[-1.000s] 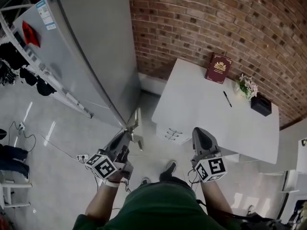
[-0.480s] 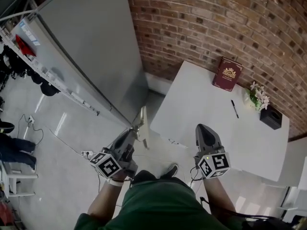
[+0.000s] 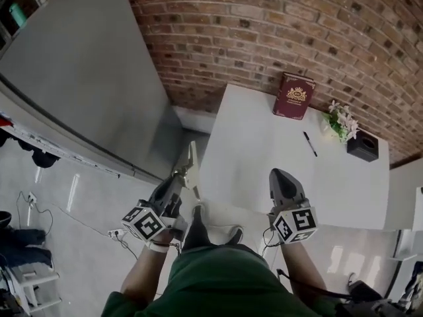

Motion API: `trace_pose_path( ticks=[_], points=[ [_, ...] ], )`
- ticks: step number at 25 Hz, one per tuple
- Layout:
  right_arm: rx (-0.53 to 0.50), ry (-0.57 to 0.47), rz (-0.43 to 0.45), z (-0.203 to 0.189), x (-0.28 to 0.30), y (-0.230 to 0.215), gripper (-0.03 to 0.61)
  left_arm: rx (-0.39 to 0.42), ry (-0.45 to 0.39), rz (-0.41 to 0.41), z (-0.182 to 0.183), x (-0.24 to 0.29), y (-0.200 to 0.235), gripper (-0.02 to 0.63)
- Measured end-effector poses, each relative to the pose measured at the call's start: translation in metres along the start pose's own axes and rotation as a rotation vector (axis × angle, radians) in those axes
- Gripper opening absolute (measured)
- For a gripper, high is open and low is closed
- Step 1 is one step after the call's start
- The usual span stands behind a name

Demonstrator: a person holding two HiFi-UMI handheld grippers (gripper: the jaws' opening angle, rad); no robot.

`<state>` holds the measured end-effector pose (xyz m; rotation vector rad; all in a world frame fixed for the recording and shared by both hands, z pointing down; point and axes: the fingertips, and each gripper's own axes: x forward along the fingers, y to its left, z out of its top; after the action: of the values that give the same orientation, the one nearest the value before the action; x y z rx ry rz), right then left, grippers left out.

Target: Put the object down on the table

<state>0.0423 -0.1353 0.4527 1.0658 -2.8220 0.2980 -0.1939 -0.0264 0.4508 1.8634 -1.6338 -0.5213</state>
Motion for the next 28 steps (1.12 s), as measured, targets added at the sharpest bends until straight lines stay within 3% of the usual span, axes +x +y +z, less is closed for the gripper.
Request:
trace_pose_path(
  ticks=[6,10,18,28],
  points=[
    [-0.003,0.002,-0.162,0.016,0.026,-0.013,0.003,0.057,0.107,-0.120,0.016,0.076,0.032,0.014],
    [0.009,0.007,-0.290,0.025,0.028,-0.015,0.002,0.135,0.226,-0.197,0.011,0.125,0.047,0.014],
    [0.095,0.024,-0.500,-0.001,0.004,-0.018,0.003,0.377,0.452,-0.303,-0.037,0.201,0.070,0.014],
    [0.129,-0.005,-0.556,-0.006,-0.029,-0.046,0.003,0.752,0.567,-0.351,-0.096,0.242,0.060,0.014]
  ],
)
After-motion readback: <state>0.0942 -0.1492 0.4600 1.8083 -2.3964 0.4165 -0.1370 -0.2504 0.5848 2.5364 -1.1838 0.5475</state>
